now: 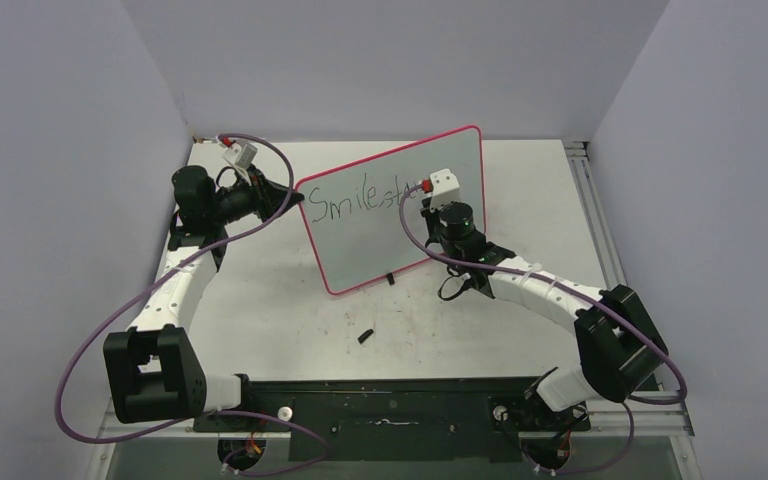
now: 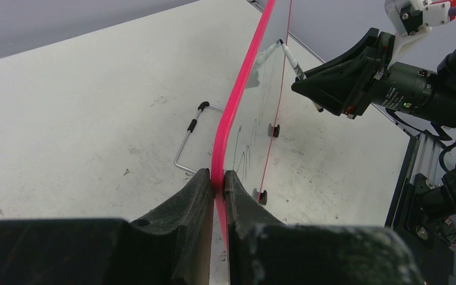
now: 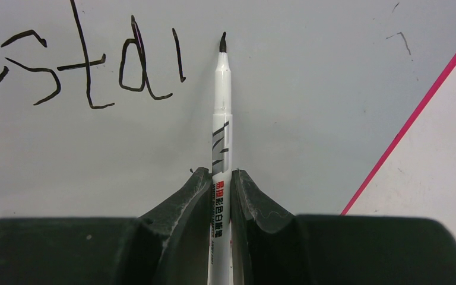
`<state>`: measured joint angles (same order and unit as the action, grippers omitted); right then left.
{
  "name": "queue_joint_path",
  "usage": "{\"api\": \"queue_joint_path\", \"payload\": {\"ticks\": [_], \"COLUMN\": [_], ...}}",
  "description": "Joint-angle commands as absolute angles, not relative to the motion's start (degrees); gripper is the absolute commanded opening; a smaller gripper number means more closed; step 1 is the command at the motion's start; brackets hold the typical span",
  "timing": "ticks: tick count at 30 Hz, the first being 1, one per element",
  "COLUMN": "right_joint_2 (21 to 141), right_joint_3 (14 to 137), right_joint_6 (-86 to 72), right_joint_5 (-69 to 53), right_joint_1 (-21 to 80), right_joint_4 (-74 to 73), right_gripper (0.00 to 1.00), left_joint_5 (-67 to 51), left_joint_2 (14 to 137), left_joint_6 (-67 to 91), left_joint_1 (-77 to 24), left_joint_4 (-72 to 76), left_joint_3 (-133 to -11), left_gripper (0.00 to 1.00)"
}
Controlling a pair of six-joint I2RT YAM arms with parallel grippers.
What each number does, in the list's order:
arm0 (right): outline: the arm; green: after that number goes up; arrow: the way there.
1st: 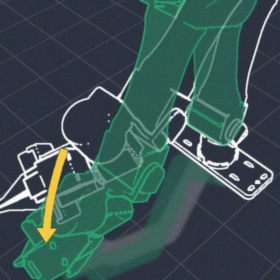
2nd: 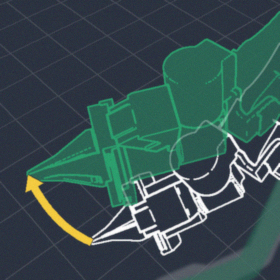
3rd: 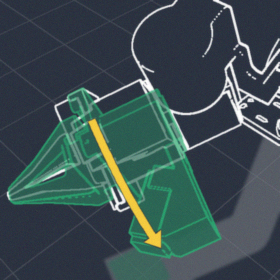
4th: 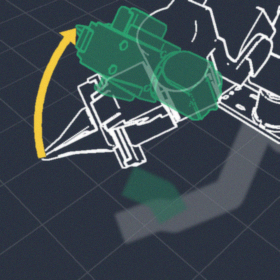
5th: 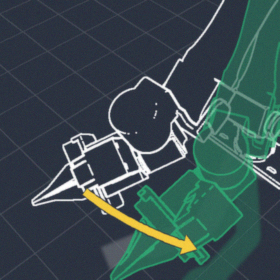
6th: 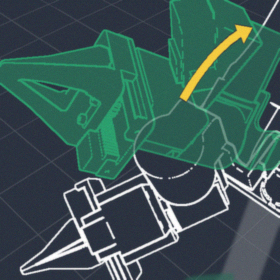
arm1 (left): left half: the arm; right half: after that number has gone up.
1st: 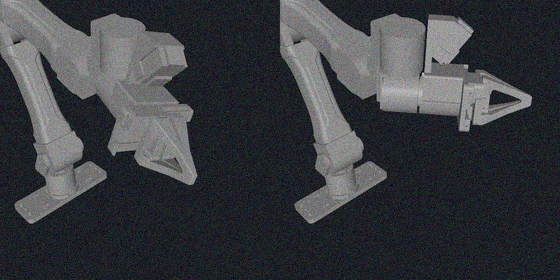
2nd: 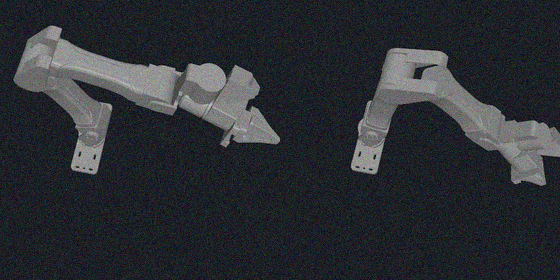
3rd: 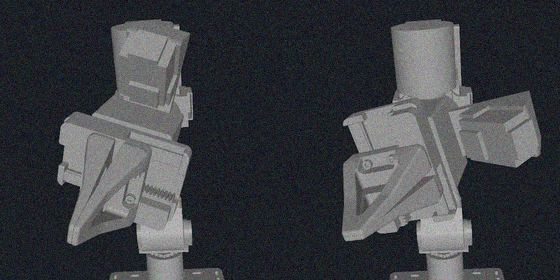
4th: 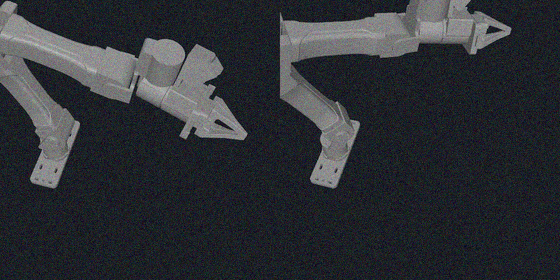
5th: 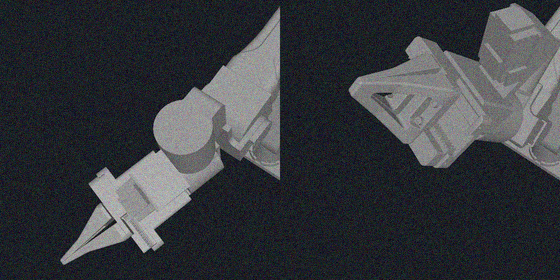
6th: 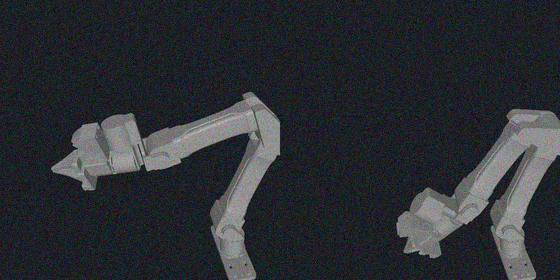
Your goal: Write a sentence on the whiteboard
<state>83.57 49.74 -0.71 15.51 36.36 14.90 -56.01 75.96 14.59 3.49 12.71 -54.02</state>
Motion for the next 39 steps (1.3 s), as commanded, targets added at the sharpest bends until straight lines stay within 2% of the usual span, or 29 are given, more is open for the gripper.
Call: {"api": "queue_joint_path", "payload": {"ticks": [1,25,39], "right_joint_2": [84.13,82.33,73.05], "right_joint_3": [51.76,43.44,45.44], "right_joint_6": [-1.27,-6.02,-4.83], "right_joint_5": [14.49,13.62,16.42], "right_joint_1": [36.12,42.84,44.03], "right_joint_4": [15.68,15.11,11.43], "right_gripper": [0.05,0.05,0.05], "left_joint_5": [-57.04,-57.3,-57.22], "left_joint_2": [74.4,74.32,74.07], "left_joint_6": [14.33,15.02,15.01], "left_joint_1": [3.71,3.69,3.69], "left_joint_4": [14.58,15.47,15.47], "left_joint_3": [-54.29,-54.01,-53.88], "left_gripper": [0.0,0.0,0.0]}}
